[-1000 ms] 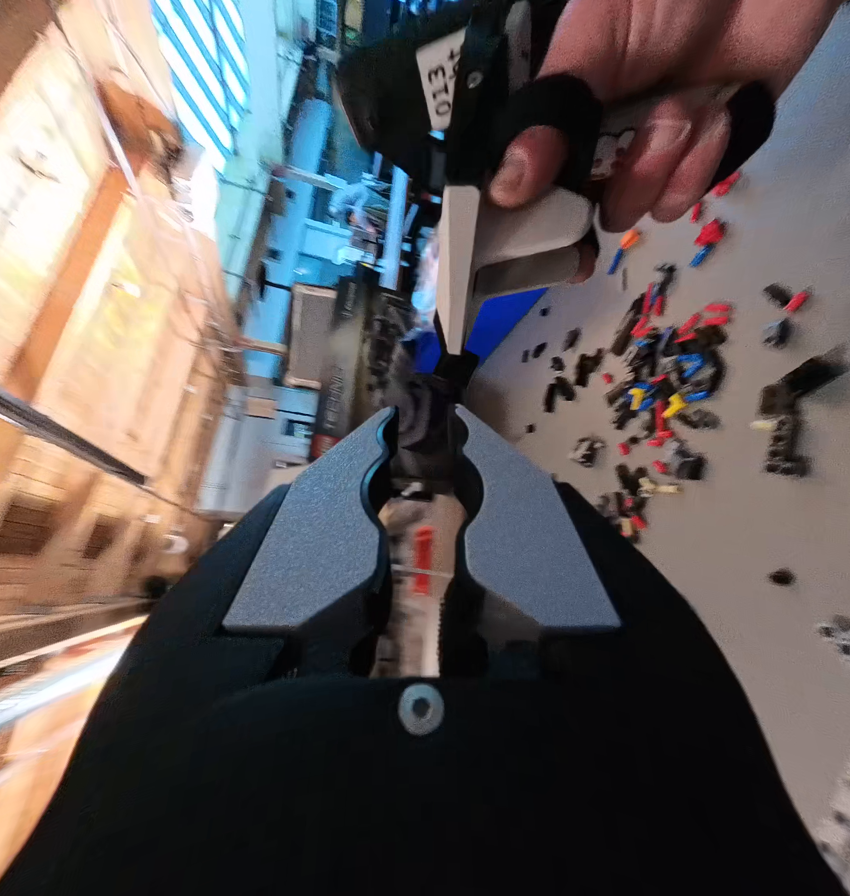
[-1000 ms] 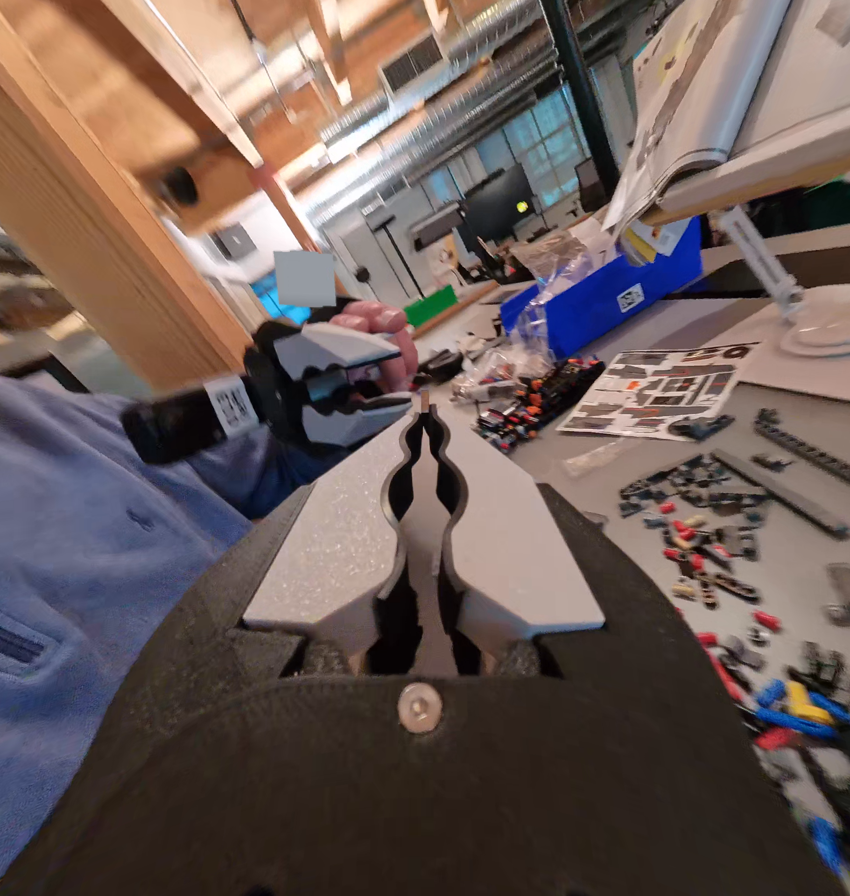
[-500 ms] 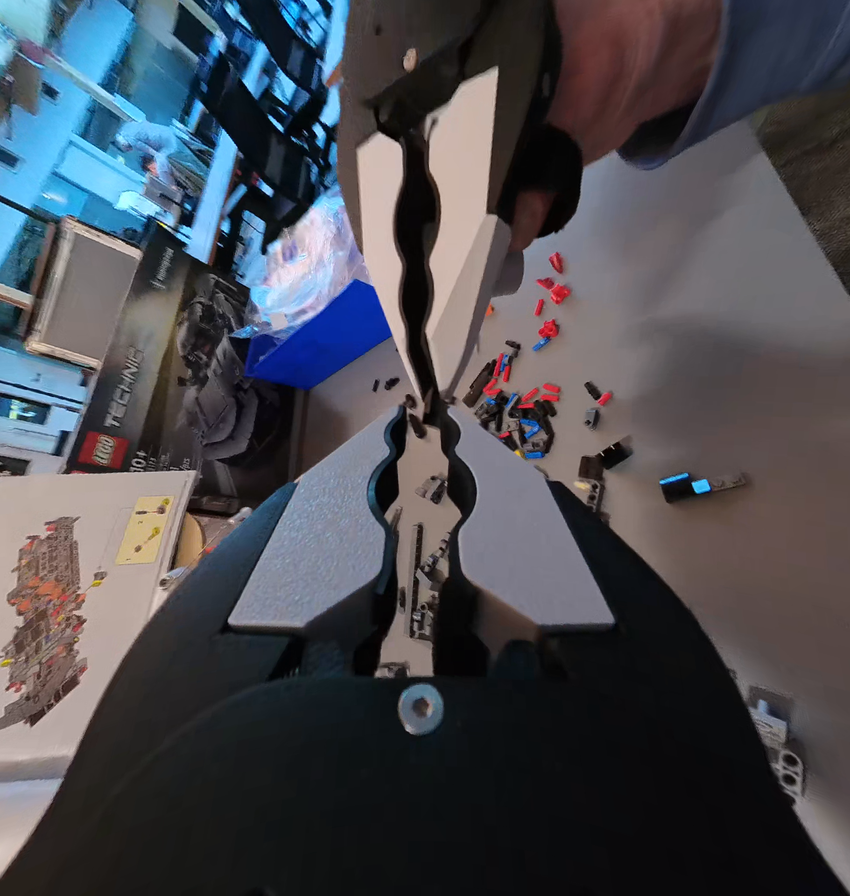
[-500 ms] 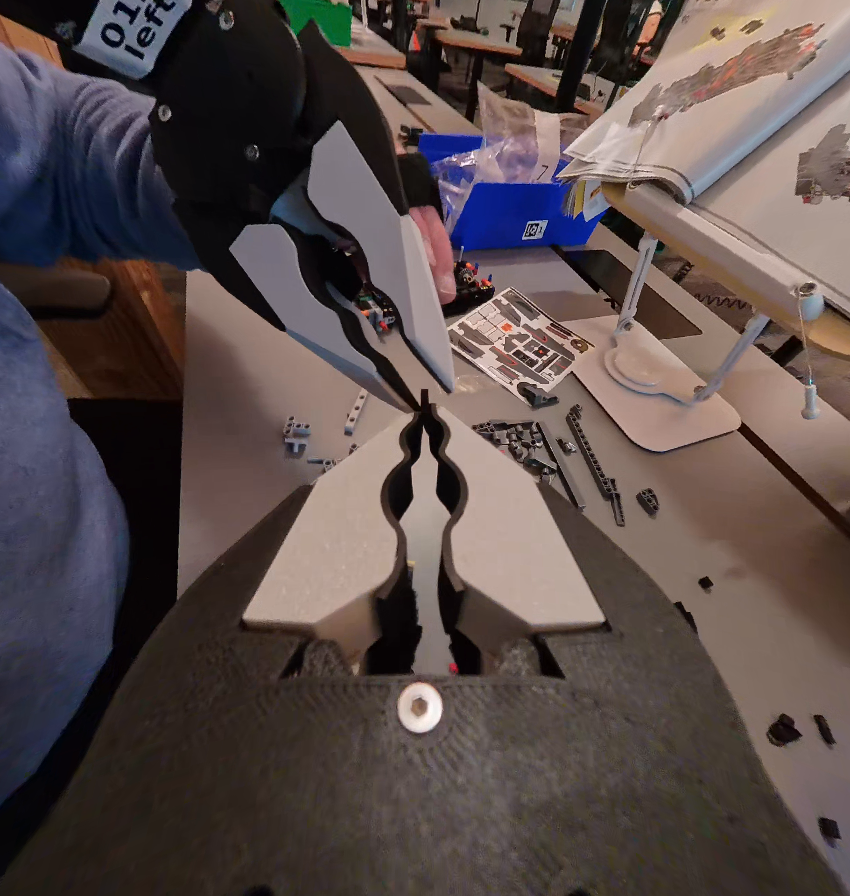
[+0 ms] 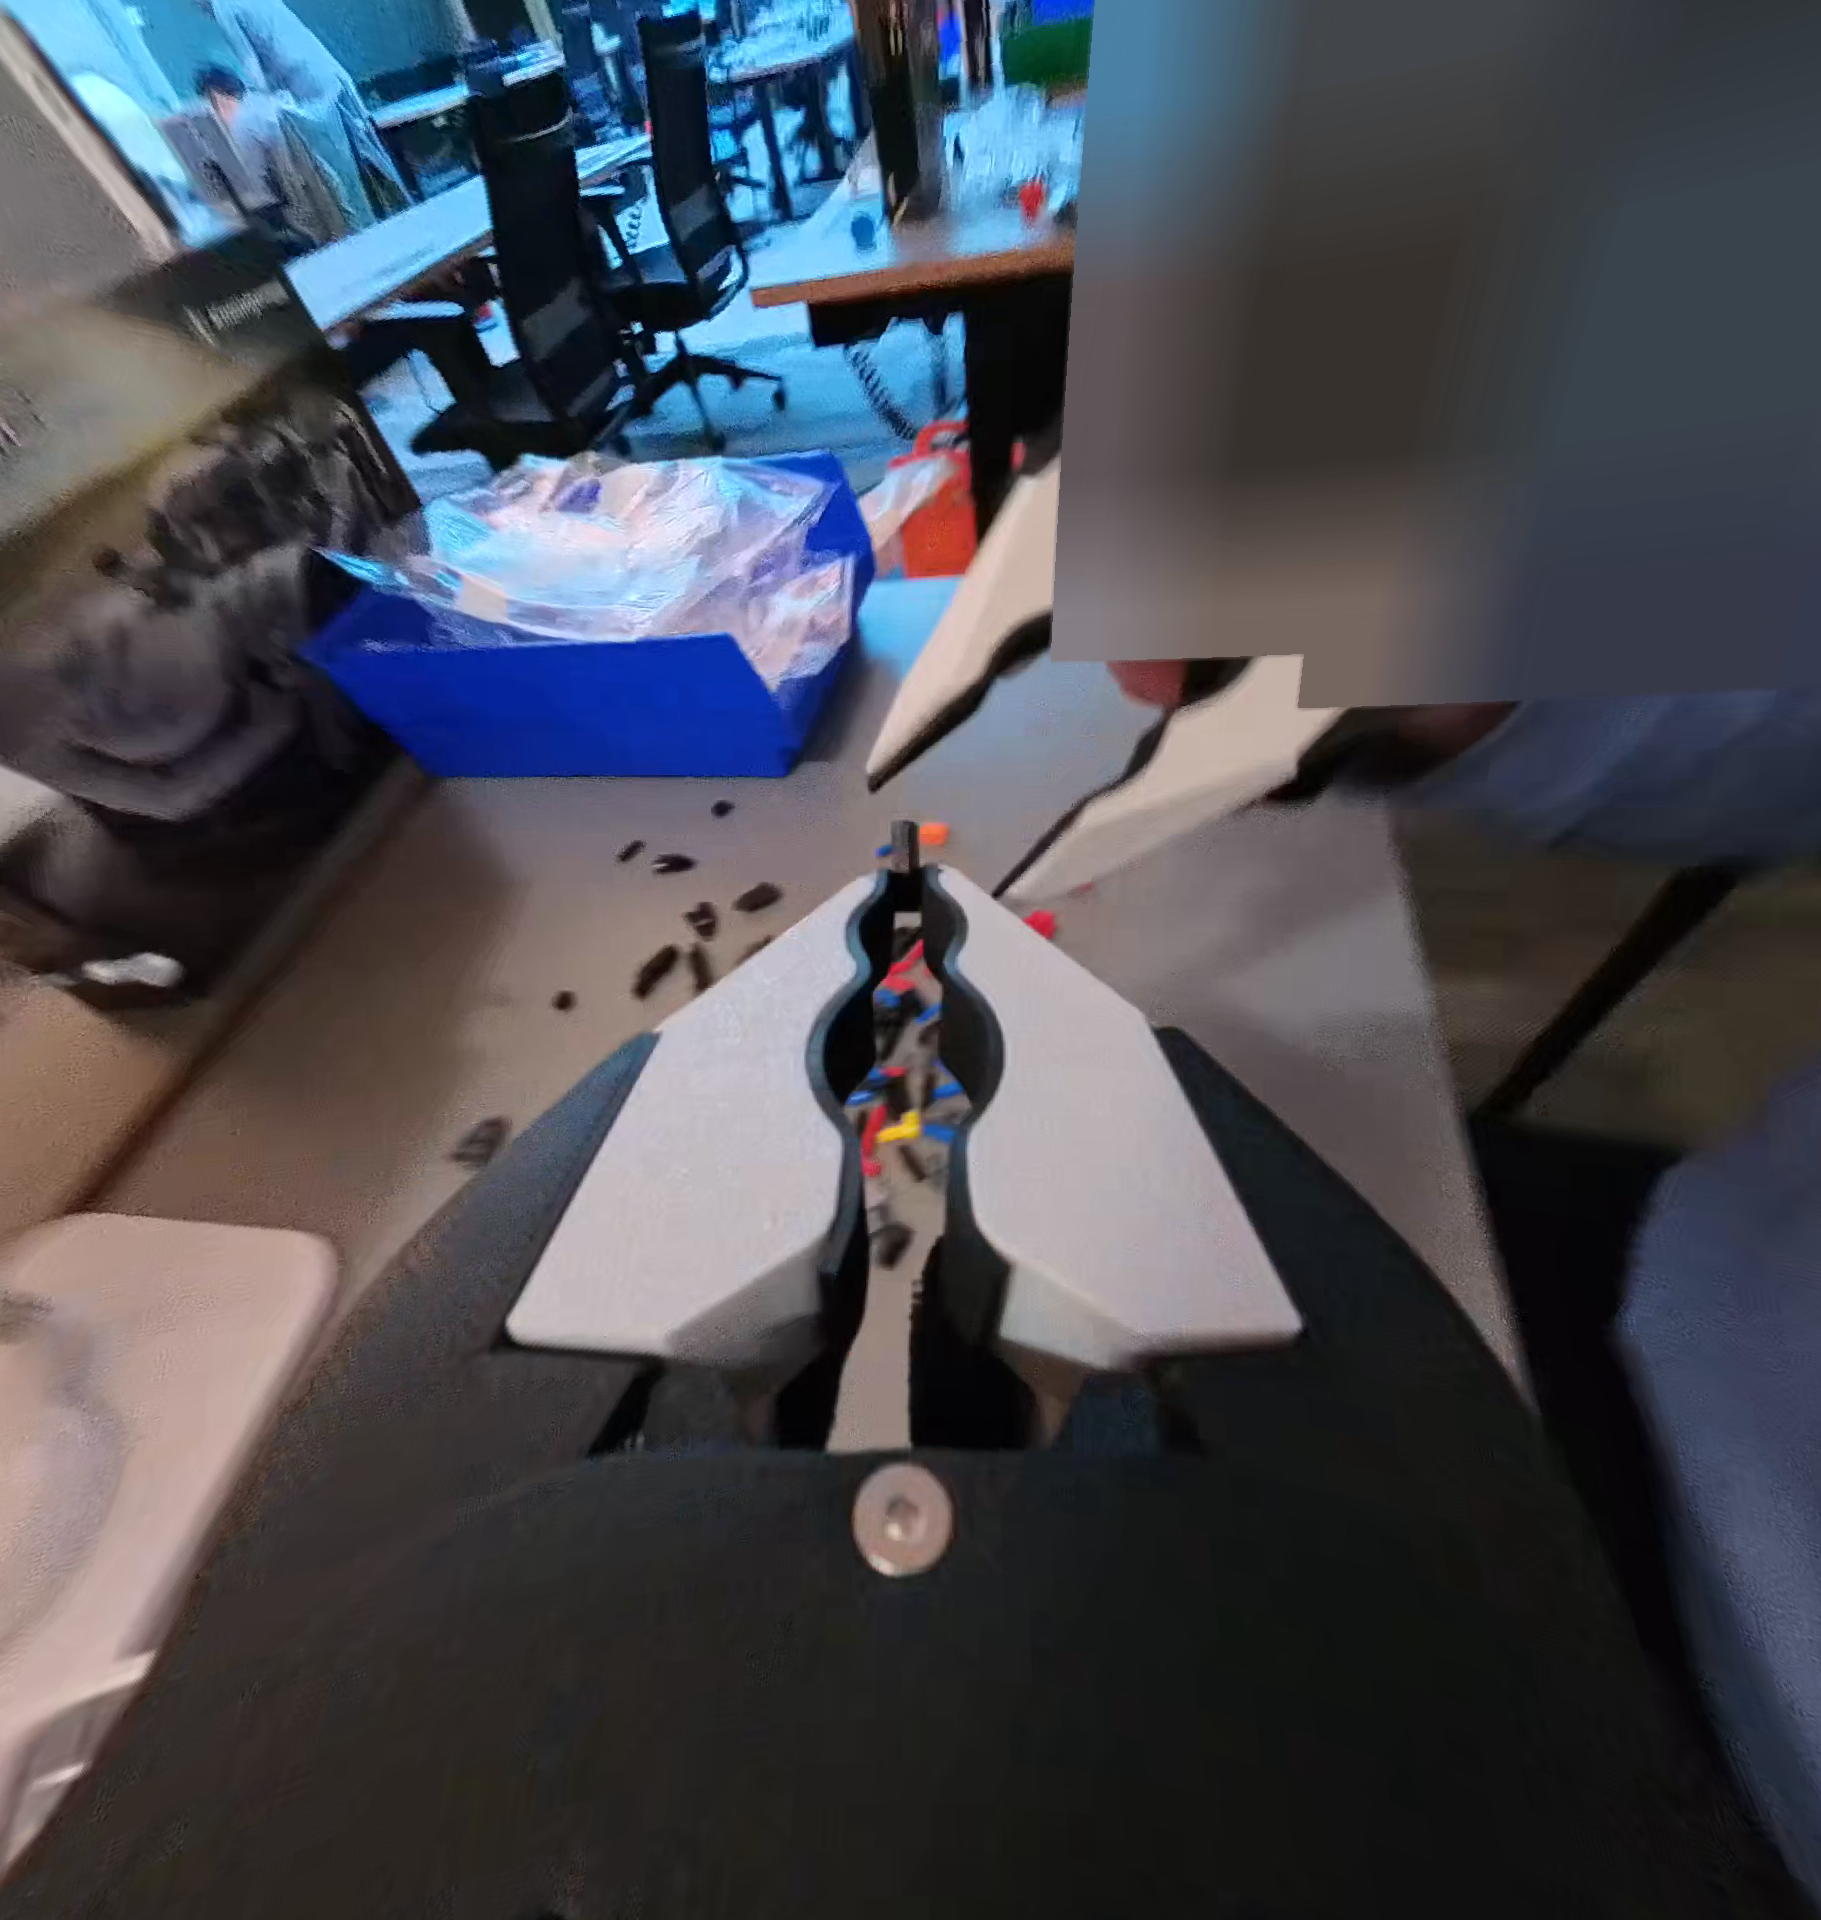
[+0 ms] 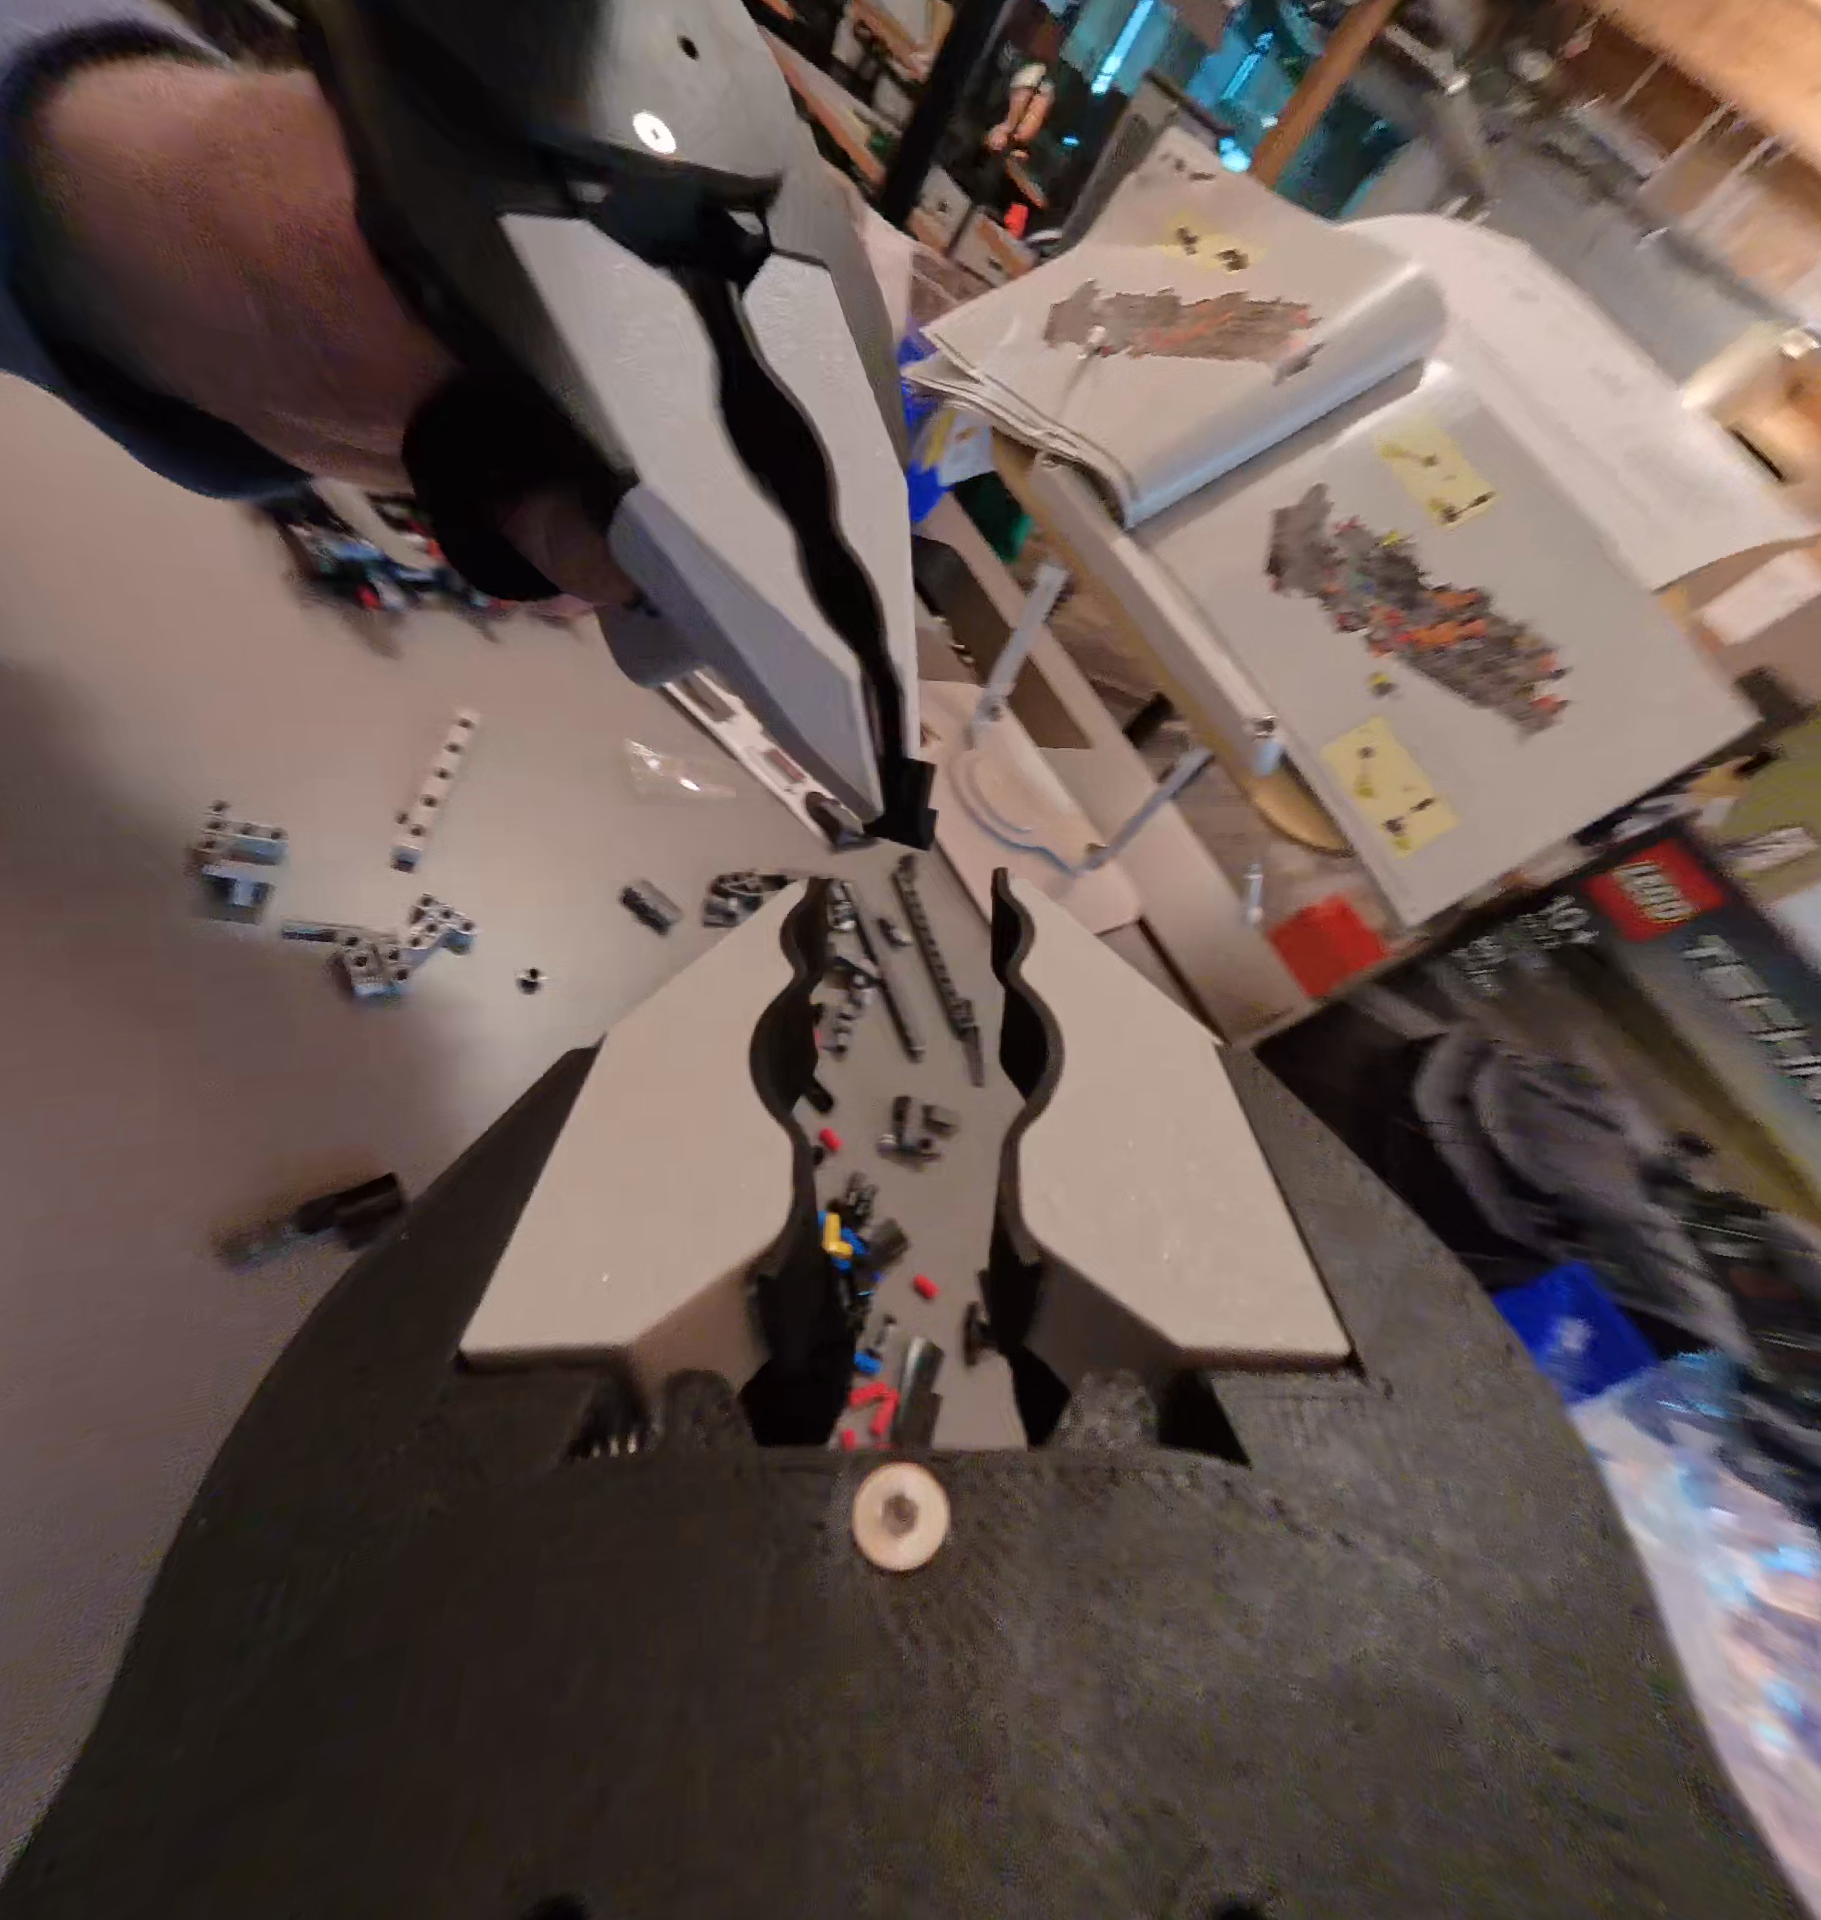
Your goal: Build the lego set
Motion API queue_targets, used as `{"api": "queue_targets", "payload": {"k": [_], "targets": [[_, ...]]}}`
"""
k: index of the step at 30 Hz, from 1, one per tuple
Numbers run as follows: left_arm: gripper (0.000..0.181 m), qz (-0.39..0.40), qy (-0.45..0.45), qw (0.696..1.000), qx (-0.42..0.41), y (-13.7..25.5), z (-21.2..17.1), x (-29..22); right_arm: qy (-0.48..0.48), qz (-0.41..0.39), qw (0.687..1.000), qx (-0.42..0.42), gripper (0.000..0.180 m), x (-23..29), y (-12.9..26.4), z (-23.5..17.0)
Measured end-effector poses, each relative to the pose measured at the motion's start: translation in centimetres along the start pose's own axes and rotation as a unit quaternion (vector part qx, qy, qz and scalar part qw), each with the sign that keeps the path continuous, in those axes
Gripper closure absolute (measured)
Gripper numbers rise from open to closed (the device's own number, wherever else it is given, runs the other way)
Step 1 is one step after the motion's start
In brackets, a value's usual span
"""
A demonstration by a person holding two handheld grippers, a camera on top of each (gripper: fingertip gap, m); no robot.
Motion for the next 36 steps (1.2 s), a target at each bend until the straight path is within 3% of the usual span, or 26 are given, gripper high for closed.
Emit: {"api": "queue_targets", "payload": {"k": [4,8,11,18,20,24,28,31,36], "targets": [[0.178,-0.048,0.15,0.987,-0.019,-0.7,-0.7,0.5,0.059,-0.084,0.994,0.04,0.151,1.1,-0.9,0.6],[0.178,-0.066,0.226,0.971,-0.035,-1.2,-1.3,0.5,0.072,-0.114,0.989,0.052,0.155,1.6,-1.7,0.6],[0.178,-0.072,0.256,0.963,-0.039,-1.4,-1.8,0.5,0.076,-0.131,0.987,0.049,0.166,1.6,-1.7,0.8],[0.177,-0.078,0.294,0.952,-0.037,-1.7,-2.7,0.3,0.051,-0.103,0.992,0.051,0.167,1.6,-1.8,0.3],[0.17,-0.07,0.294,0.952,-0.045,-1.3,-2.7,0.3,0.03,-0.083,0.995,0.043,0.167,1.5,-1.4,0.1],[0.165,-0.015,0.223,0.974,-0.031,0.5,-3.0,0.1,-0.004,0.006,0.999,0.054,0.167,2.1,-0.5,-1.1],[0.164,0.009,0.103,0.994,0.042,2.0,-5.0,-2.4,-0.088,0.139,0.983,0.077,0.167,4.1,-0.7,-3.9],[0.165,-0.015,0.041,0.995,0.095,2.6,-7.2,-4.9,-0.124,0.218,0.964,0.086,0.167,6.2,-1.6,-5.7],[0.164,0.012,-0.044,0.985,0.164,2.5,-10.0,-7.6,-0.131,0.297,0.938,0.124,0.166,8.7,-2.9,-7.4]]}}
Point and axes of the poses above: each gripper's, where its closed fingertips meet, y back along the fingers, z out of its top, x = y × z across the jaws, the point moved 10 cm from there along y, back along the fingers, and after that the axes turned 14 degrees about z, right-handed, at the moved point
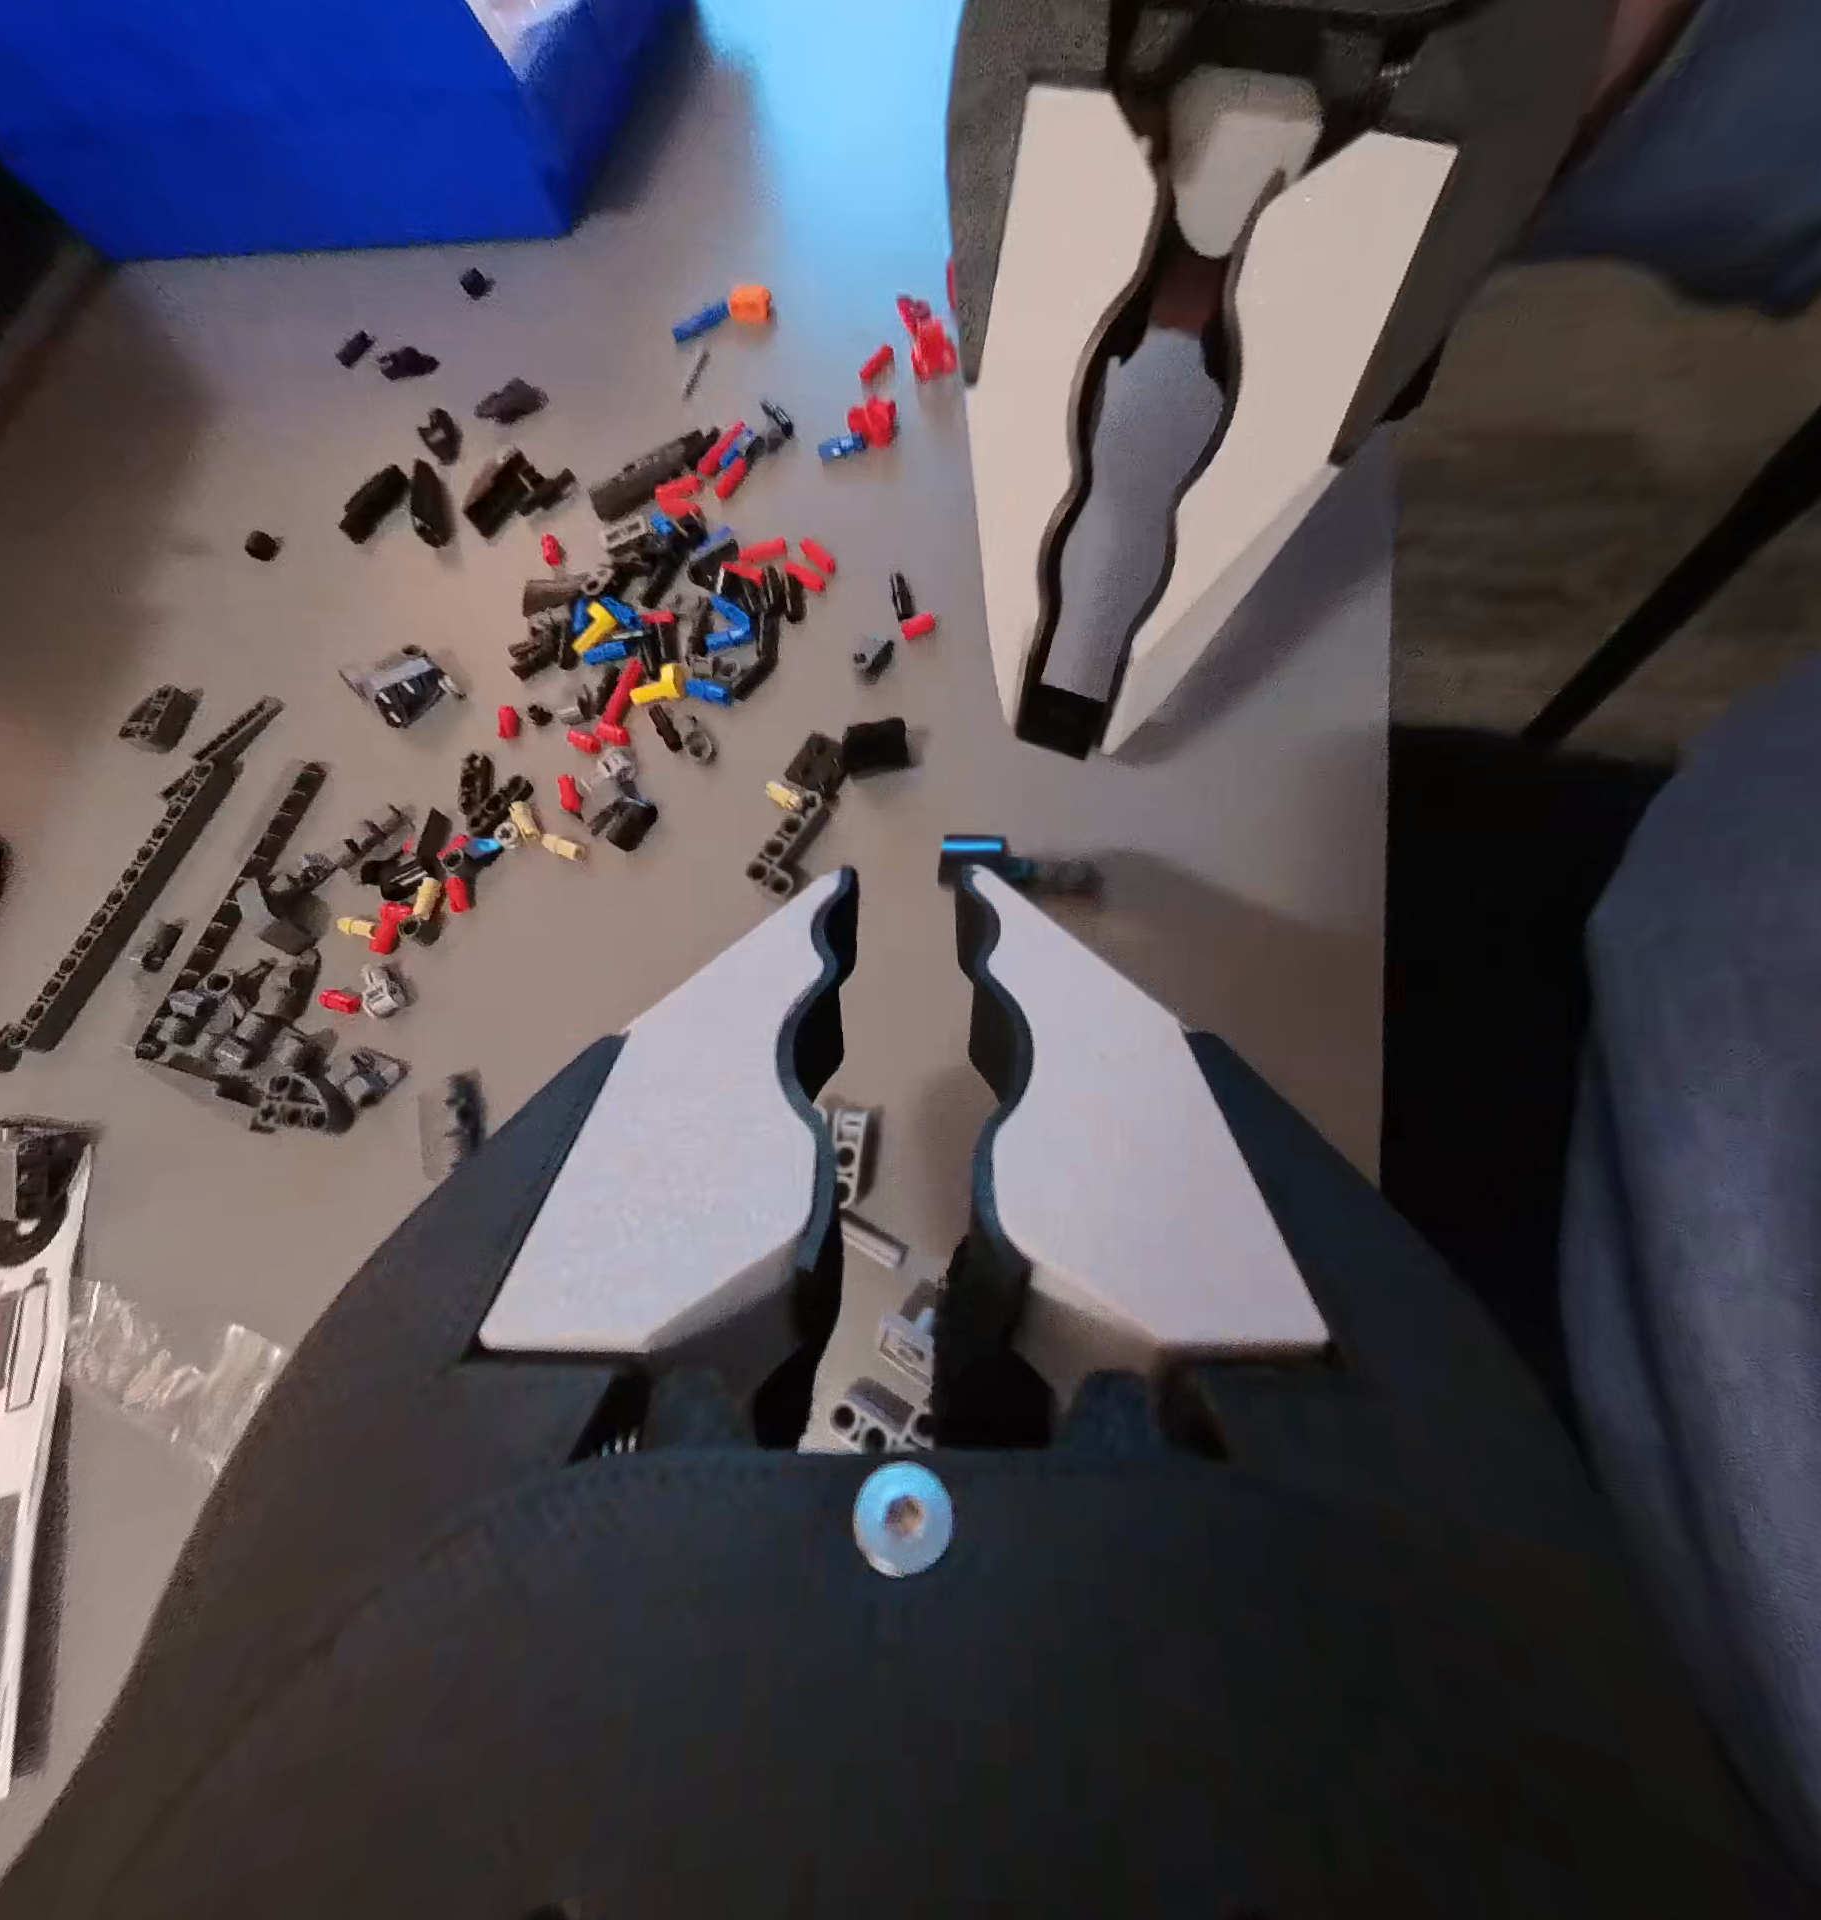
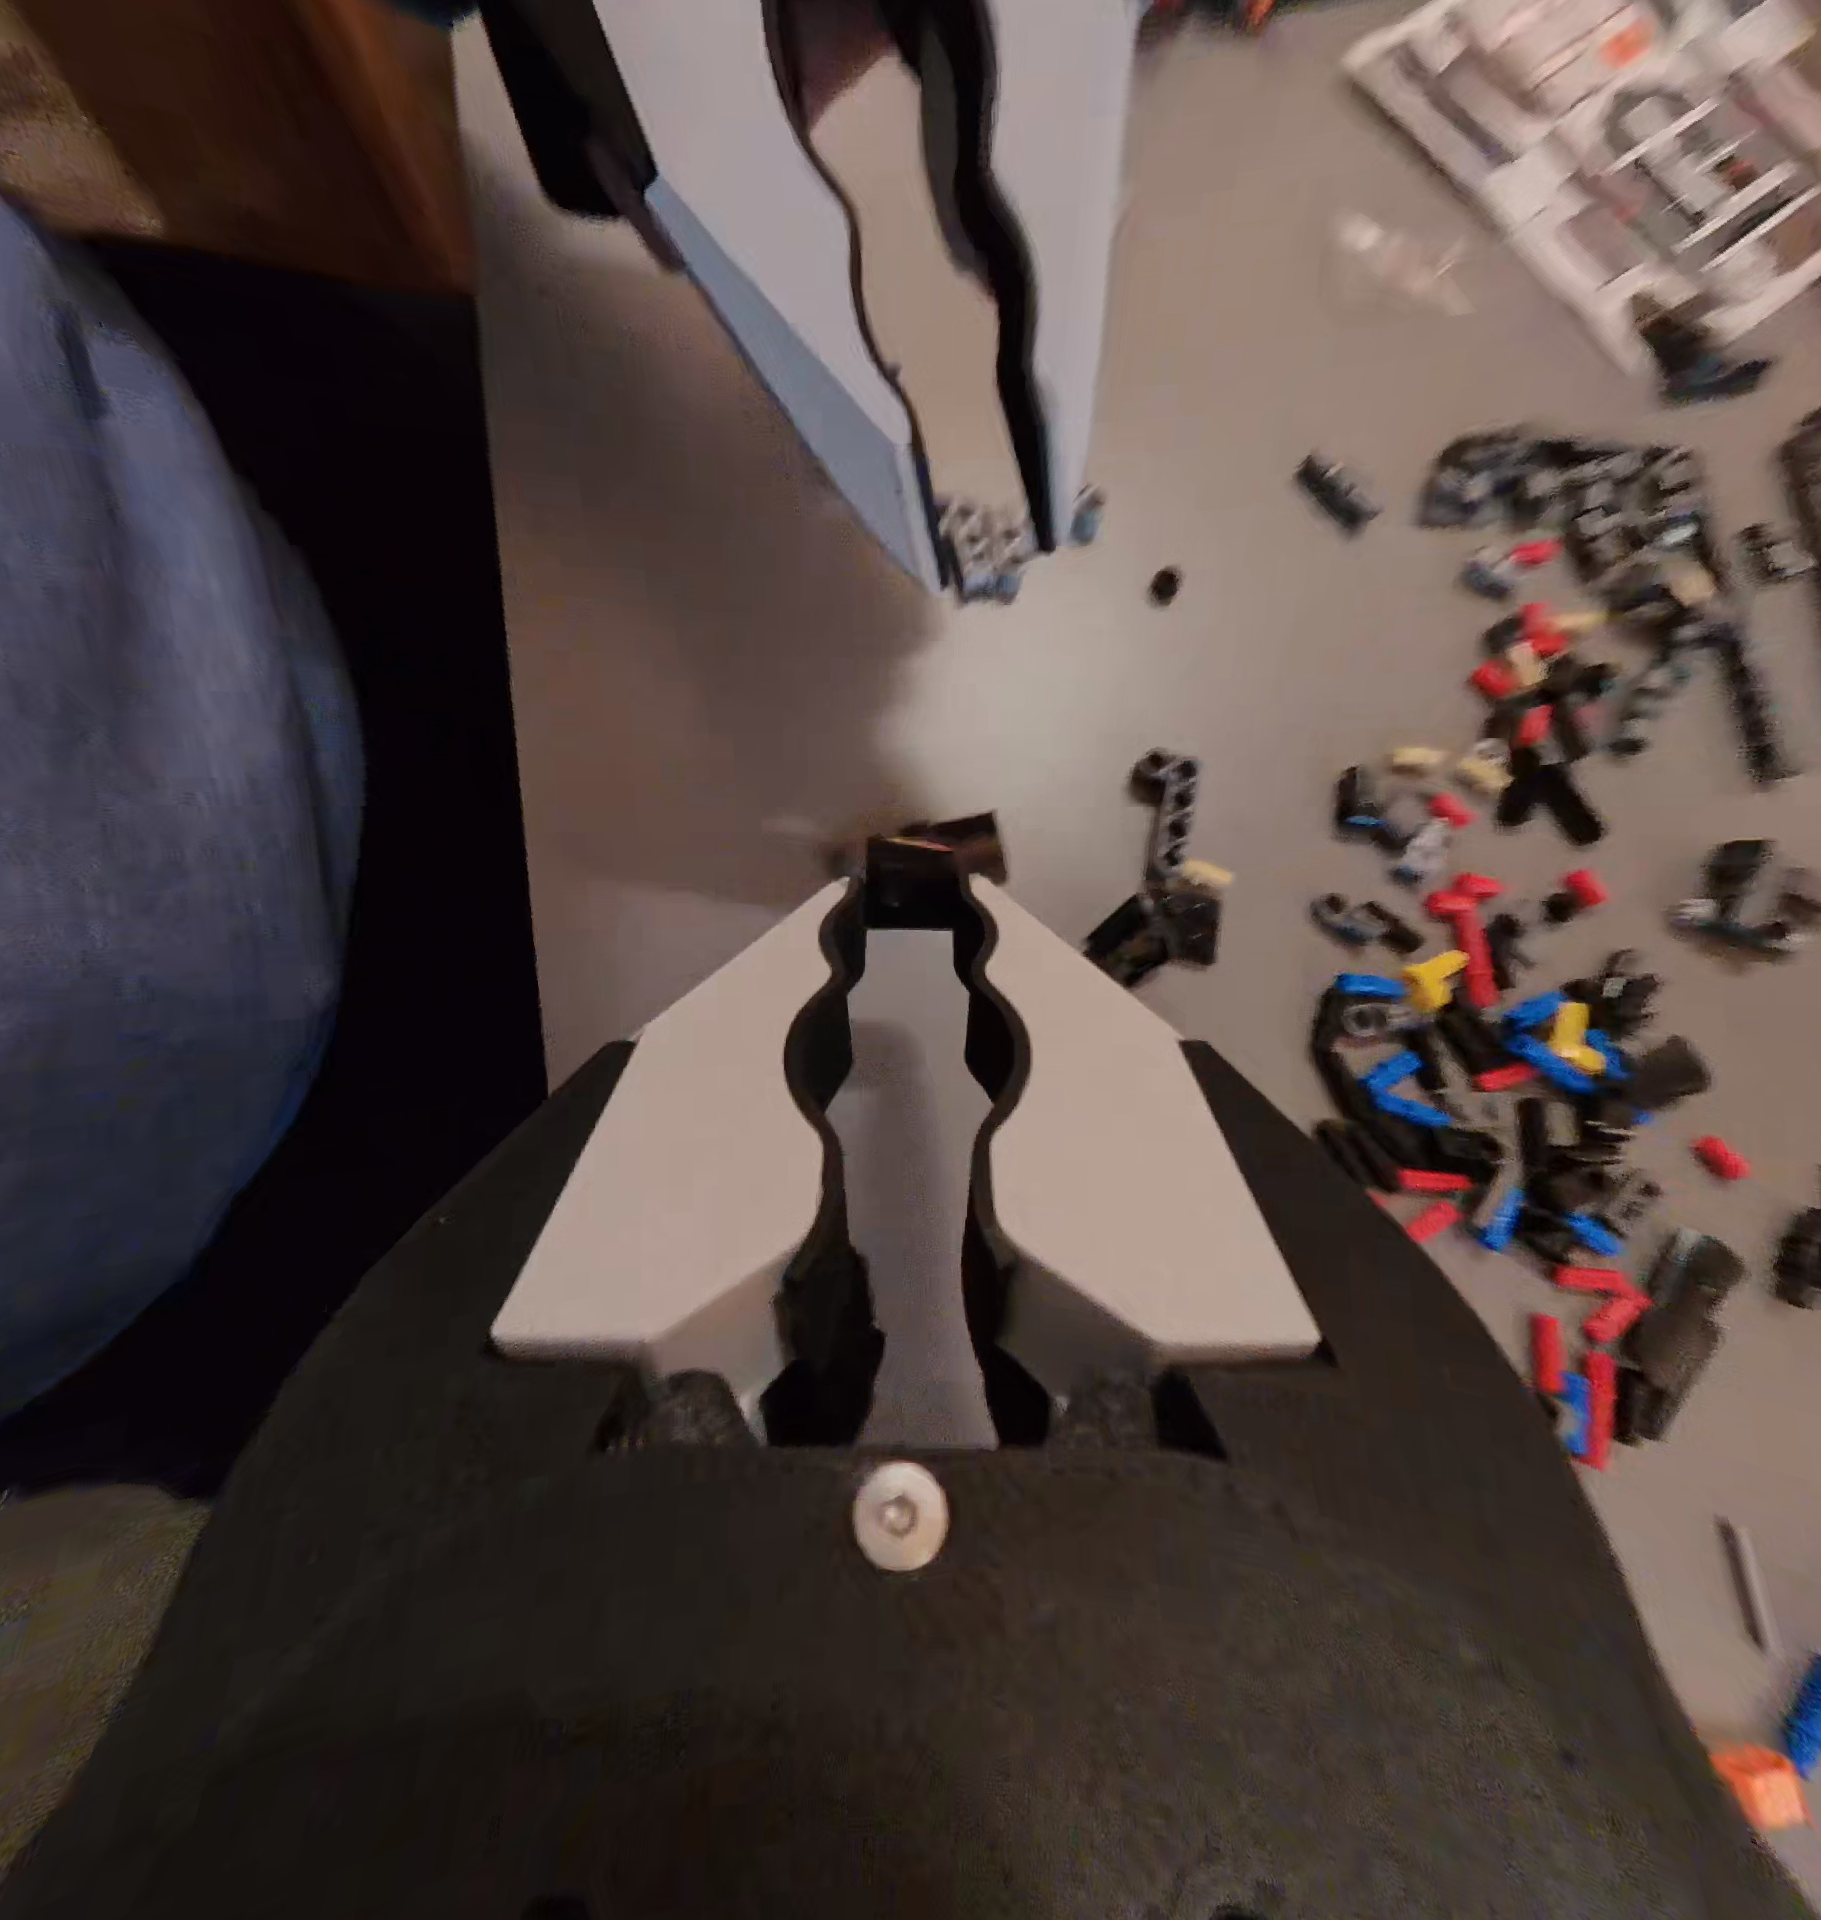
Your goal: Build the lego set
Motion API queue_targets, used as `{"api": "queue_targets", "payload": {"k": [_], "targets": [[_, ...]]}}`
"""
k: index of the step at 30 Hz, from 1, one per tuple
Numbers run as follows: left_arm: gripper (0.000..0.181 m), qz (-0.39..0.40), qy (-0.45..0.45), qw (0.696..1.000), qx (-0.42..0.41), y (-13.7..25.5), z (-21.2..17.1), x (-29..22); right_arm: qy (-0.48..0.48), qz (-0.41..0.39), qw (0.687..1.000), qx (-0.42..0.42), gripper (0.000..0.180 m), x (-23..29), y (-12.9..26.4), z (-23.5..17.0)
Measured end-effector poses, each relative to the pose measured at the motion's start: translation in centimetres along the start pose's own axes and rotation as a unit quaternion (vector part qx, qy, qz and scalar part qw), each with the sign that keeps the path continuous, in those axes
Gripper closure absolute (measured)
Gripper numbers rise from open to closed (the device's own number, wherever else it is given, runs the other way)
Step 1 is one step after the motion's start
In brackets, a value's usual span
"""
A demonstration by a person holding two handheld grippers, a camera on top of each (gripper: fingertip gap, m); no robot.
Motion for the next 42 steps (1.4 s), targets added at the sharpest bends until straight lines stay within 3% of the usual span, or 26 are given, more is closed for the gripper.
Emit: {"api": "queue_targets", "payload": {"k": [7,15,31,42], "targets": [[0.165,-0.01,-0.019,1.0,0.018,-1.8,-1.0,-2.0,0.01,0.026,0.998,0.055,0.167,0.1,-2.9,-0.7],[0.163,-0.007,-0.039,0.999,0.027,-3.0,-1.2,-2.5,0.021,0.037,0.996,0.074,0.167,-0.6,-3.3,0.0],[0.159,-0.013,-0.018,0.999,0.039,-4.1,-1.4,-2.8,0.008,0.074,0.995,0.069,0.165,-1.4,-3.4,0.2],[0.16,-0.019,-0.005,0.999,0.04,-3.8,-1.5,-2.5,0.014,0.048,0.998,0.048,0.166,-0.3,-2.6,0.3]]}}
Point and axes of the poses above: each gripper's, where its closed fingertips meet, y back along the fingers, z out of its top, x = y × z across the jaws, the point moved 10 cm from there along y, back along the fingers, and after that the axes turned 14 degrees about z, right-handed, at the moved point
